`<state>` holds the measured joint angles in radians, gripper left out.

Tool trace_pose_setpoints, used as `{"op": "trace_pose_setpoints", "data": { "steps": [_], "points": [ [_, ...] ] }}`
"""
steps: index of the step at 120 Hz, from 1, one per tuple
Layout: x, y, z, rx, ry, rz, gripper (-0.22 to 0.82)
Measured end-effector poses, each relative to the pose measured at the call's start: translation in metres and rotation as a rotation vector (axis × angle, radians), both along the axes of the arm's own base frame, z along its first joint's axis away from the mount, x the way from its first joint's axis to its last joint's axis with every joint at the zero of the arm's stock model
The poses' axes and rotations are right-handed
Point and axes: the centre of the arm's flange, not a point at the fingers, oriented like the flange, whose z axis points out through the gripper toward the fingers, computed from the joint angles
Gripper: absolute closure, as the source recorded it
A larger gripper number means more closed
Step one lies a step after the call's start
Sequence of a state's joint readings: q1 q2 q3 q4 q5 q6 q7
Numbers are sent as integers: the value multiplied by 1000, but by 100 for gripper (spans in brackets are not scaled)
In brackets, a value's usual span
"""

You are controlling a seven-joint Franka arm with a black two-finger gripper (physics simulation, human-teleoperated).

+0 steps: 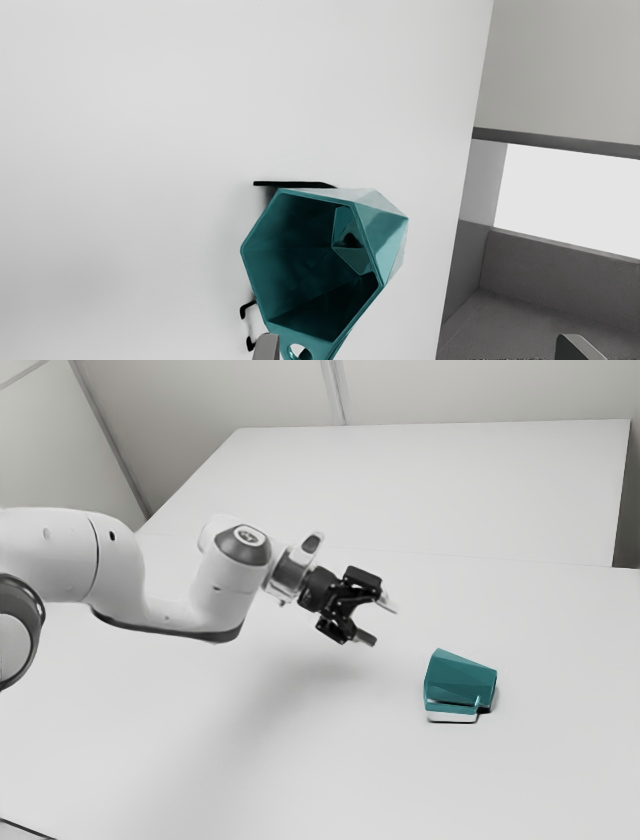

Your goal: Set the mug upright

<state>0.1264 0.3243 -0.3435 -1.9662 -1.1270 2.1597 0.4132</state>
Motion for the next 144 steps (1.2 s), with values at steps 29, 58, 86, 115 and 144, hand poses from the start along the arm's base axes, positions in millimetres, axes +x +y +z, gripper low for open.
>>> {"op": "trace_pose_setpoints", "data": {
  "steps": [29,58,86,115,144],
  "points": [
    [1,-26,-40,-55,-38,-46,0],
    [2,-48,-66,-113,-63,-79,0],
    [4,-65,-73,-177,-105,-120,8],
    [5,-78,-84,-226,-132,-153,15],
    [3,-87,-94,-256,-151,-170,39]
  ]
}}
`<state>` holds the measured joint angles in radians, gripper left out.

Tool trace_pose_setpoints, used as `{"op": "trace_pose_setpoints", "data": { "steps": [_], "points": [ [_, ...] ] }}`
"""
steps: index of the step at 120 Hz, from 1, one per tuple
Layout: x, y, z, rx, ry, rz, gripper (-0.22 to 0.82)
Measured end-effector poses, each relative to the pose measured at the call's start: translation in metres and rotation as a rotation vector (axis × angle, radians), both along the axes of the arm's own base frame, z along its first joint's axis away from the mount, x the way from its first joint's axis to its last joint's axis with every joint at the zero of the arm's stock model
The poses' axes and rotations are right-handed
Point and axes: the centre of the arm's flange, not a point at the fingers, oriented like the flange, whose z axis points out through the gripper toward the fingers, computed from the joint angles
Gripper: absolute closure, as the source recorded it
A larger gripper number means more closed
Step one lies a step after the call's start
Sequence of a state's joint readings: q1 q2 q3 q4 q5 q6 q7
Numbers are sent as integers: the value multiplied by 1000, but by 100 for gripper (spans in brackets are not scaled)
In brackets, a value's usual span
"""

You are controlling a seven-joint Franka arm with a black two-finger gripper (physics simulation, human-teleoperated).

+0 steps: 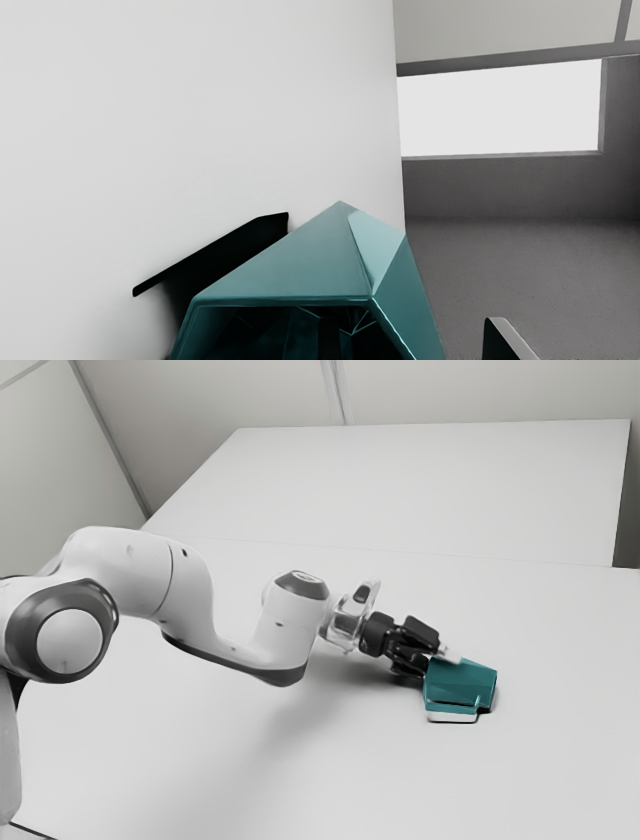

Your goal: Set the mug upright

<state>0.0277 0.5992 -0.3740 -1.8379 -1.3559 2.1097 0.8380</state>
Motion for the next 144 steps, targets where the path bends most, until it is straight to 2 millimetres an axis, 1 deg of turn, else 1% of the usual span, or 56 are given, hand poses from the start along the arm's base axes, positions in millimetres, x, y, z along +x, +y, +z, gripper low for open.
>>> {"op": "trace_pose_setpoints", "data": {
  "steps": [15,50,65,85,92,104,115,123,134,144],
  "points": [
    [-1,-3,-1,-7,-13,-10,52],
    [-3,-11,2,-18,-50,-32,70],
    [-1,-11,5,-20,-74,-37,74],
    [0,-10,7,-16,-99,-41,76],
    [2,-8,12,-11,-114,-42,77],
    [5,-5,35,5,-159,-49,77],
    [7,4,71,75,-232,-91,77],
    [8,16,98,163,-289,-140,77],
    [6,27,127,318,-346,-226,77],
    [4,40,146,478,-376,-288,77]
  ]
}}
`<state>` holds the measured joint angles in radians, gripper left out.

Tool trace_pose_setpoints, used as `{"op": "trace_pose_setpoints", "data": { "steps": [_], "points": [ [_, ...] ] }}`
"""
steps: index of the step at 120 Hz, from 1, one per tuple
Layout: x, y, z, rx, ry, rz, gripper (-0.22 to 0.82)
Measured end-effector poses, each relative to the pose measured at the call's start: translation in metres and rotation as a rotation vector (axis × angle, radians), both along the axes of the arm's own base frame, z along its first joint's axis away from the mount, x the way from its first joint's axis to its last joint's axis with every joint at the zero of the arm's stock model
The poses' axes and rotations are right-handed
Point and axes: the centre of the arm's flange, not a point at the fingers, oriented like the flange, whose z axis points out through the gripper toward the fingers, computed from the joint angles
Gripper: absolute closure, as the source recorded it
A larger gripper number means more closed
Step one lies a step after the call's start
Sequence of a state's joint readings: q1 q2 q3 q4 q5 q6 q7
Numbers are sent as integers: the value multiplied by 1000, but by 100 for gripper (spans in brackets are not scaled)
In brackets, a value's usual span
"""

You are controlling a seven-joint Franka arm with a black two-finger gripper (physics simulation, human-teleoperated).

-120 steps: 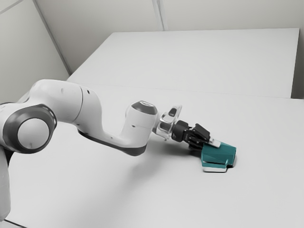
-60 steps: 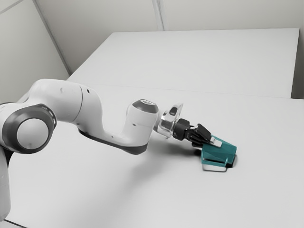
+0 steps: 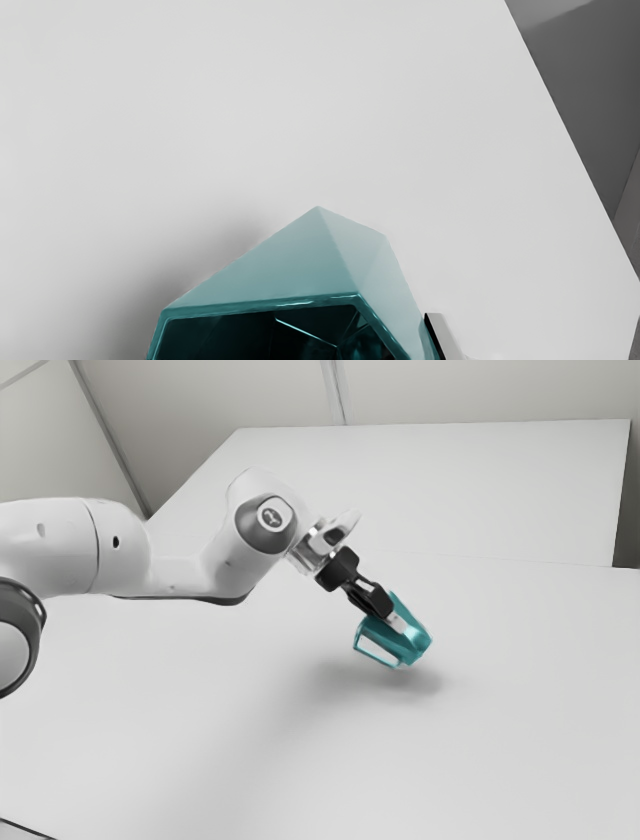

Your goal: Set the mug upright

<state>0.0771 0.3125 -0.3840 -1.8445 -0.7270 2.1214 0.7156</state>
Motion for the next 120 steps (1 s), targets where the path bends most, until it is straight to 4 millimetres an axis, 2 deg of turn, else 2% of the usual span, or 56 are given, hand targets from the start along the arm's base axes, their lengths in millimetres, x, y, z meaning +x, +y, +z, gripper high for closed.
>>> {"op": "trace_pose_setpoints", "data": {
  "steps": [26,40,56,91,107,120],
  "points": [
    [-8,37,25,394,-74,-16,78],
    [-11,55,22,569,-85,-3,78],
    [-23,68,20,702,-77,37,77],
    [-64,83,-8,788,-84,185,77],
    [-67,86,-21,775,-94,249,77],
    [-61,85,-30,763,-96,283,77]
  ]
}}
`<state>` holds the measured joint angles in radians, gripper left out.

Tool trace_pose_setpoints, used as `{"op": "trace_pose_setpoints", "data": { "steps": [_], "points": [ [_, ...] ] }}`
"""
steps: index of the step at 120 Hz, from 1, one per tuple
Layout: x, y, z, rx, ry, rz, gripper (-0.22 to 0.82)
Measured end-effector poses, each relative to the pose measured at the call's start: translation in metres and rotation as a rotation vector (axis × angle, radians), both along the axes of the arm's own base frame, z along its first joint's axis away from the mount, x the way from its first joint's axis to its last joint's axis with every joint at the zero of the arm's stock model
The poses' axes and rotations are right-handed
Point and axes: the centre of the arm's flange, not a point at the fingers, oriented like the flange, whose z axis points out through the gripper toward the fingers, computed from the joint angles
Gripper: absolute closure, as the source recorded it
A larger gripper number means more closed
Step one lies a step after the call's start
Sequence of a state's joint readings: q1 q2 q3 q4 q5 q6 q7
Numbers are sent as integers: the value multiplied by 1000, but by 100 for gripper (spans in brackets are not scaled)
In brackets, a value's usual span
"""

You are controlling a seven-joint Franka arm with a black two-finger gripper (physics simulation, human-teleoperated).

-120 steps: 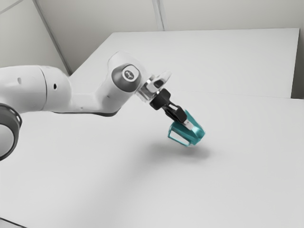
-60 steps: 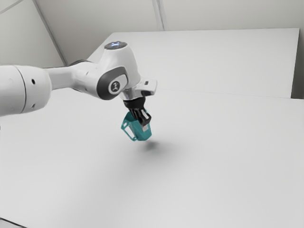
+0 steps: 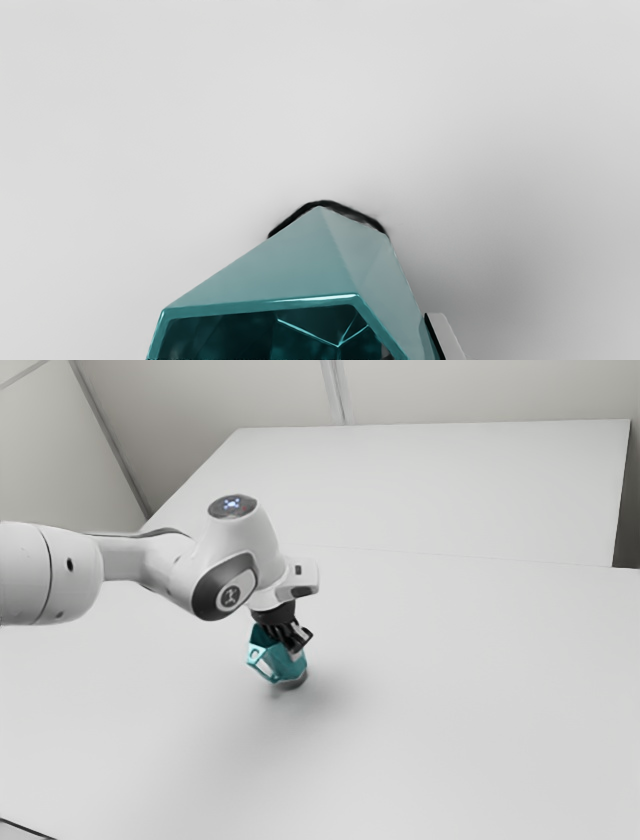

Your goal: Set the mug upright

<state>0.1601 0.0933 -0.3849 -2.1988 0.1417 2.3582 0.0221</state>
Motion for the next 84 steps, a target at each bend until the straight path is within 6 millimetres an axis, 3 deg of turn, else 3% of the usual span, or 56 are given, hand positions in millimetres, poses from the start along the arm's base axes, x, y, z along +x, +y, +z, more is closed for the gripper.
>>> {"op": "trace_pose_setpoints", "data": {
  "steps": [19,84],
  "points": [
    [7,-1,-10,0,-9,24,77],
    [4,2,-15,48,6,72,76]
  ]
}}
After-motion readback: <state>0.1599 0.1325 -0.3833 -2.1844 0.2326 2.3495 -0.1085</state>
